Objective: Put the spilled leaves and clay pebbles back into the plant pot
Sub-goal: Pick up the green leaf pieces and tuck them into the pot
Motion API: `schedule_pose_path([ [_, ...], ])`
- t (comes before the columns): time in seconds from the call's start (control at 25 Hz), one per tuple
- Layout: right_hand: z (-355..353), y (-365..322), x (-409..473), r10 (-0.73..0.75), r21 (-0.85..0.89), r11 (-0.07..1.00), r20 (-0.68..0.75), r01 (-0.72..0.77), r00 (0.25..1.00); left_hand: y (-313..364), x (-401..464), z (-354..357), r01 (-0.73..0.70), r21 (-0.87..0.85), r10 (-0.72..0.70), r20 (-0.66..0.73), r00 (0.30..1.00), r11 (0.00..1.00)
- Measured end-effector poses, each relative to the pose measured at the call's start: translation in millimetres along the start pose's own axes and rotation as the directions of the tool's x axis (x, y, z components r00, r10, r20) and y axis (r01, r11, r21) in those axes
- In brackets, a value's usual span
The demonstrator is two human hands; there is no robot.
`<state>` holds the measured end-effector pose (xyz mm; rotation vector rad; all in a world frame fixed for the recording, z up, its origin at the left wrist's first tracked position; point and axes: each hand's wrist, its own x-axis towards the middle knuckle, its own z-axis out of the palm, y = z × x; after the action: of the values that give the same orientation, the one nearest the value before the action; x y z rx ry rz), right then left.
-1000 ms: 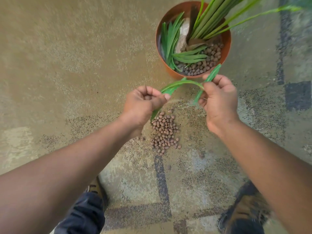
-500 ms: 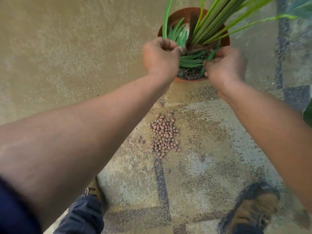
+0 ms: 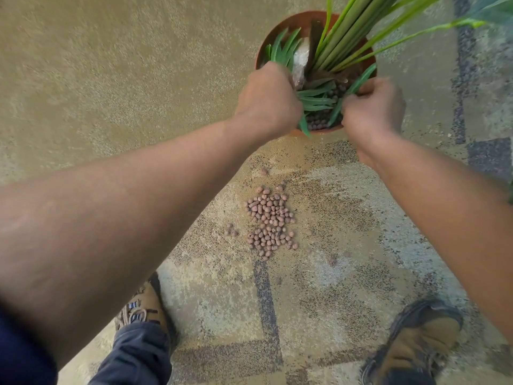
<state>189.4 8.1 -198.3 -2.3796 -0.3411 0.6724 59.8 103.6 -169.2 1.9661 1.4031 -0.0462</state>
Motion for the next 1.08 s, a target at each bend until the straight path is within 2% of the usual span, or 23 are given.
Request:
schedule_pose_path([
  [0.12,-3,0,1,-0.014,-0.027,1.0,0.053,0.016,0.998,-1,-6,-1,-0.063,0.115,0.051,0.103,0.993,0.991],
  [0.2,-4,2,2,-0.065,-0.127,0.989,0.108,0.078,0.992,2,-10,-1,-0.137,0.196,0.112,0.137,0.984,0.971],
  [0.28,-4,1,6,-0.077,-0.161,0.982,0.128,0.098,0.989,3,-5,-2,-0.21,0.257,0.186,0.112,0.976,0.943],
  [0.36,-5,-3,9,-0.095,-0.12,0.987,0.08,0.105,0.992,3,4,-3,-0.234,0.261,0.221,0.08,0.972,0.936],
  [0.44,-6,-7,2,-0.165,-0.105,0.98,0.036,0.168,0.986,1,8,-3,-0.215,0.225,0.205,0.066,0.977,0.95],
  [0.52,-6,-7,-14,-0.272,-0.139,0.947,0.136,0.291,0.953,-8,7,0,-0.198,0.145,0.197,0.026,0.98,0.969],
  [0.6,-5,-4,-30,-0.293,-0.196,0.916,0.271,0.35,0.917,-21,2,5,-0.194,0.068,0.195,-0.005,0.981,0.979],
  [0.72,-4,2,-32,-0.238,-0.249,0.911,0.331,0.328,0.913,-37,-6,14,-0.158,-0.037,0.159,0.004,0.987,0.987],
  [0.84,-5,4,-28,-0.152,-0.106,0.974,0.356,0.202,0.922,-42,-10,22,-0.172,-0.116,0.168,-0.044,0.985,0.978],
  [0.88,-6,4,-26,-0.143,-0.107,0.976,0.345,0.19,0.928,-43,-11,23,-0.175,-0.144,0.168,-0.055,0.984,0.974],
  [1.08,-4,2,-13,-0.167,-0.296,0.927,0.225,0.23,0.96,-46,-15,26,-0.176,-0.215,0.168,-0.054,0.984,0.961],
])
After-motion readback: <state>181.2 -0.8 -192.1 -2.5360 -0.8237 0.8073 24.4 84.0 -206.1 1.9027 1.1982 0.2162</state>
